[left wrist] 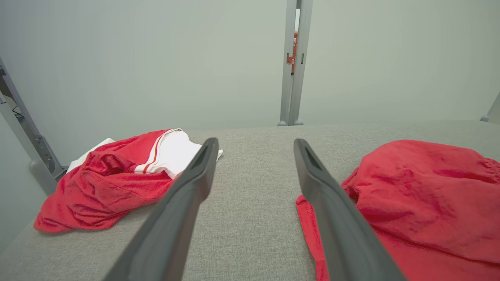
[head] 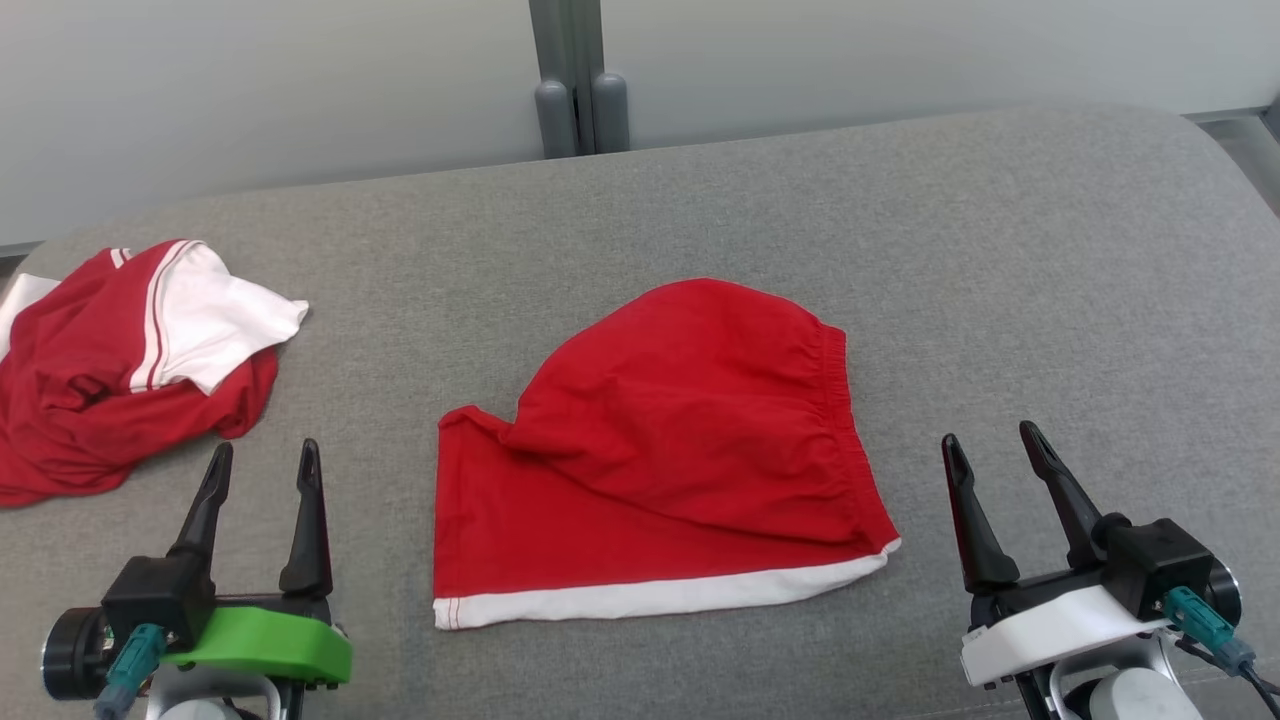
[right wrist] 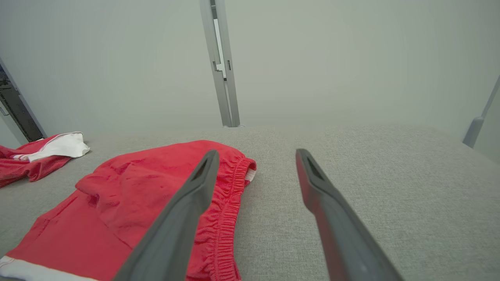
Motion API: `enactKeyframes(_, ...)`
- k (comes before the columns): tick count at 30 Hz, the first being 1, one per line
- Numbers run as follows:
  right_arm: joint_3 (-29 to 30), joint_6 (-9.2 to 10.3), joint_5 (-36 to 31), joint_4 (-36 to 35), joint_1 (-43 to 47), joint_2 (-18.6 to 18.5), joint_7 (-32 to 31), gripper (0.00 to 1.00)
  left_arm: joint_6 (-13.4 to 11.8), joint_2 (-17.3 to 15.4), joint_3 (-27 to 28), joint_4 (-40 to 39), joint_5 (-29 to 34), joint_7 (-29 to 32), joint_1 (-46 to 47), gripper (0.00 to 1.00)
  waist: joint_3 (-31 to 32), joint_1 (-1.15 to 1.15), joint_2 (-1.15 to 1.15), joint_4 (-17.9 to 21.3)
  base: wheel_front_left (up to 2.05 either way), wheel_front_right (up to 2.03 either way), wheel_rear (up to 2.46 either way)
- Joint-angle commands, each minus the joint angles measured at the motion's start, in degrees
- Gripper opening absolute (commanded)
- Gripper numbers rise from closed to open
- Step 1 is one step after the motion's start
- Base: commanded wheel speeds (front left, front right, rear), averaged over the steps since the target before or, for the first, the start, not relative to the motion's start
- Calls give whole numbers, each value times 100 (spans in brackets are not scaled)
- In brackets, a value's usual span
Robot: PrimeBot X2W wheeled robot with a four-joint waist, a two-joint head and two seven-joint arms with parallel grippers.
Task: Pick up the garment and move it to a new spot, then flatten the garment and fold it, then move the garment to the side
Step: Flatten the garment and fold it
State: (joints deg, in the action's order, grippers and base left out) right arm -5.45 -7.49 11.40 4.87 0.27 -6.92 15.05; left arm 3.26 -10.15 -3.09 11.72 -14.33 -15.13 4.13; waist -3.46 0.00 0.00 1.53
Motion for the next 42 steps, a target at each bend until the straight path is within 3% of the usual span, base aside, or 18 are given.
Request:
enactKeyframes(1, -33, -1, -40, -57, 62, -69, 19, 100, 34, 12, 86, -124, 60, -1, -167, 100, 114, 0, 0, -112, 0, 0, 0)
enactKeyframes(9, -163, -1, -86, -181, 209, -195, 19, 100, 230, 99, 332, -546, 95, -1, -537, 100, 251, 0, 0, -243, 0, 0, 0)
enactKeyframes(18, -190, -1, -96, -115, 327, -68, 19, 100, 375, 120, 270, -345, -37, -2, -492, 100, 366, 0, 0, -274, 0, 0, 0)
enactKeyframes(42, -73, -1, -176, -48, 403, -72, 19, 100, 415, 155, 421, -23, -8, -2, -477, 100, 463, 0, 0, -255, 0, 0, 0)
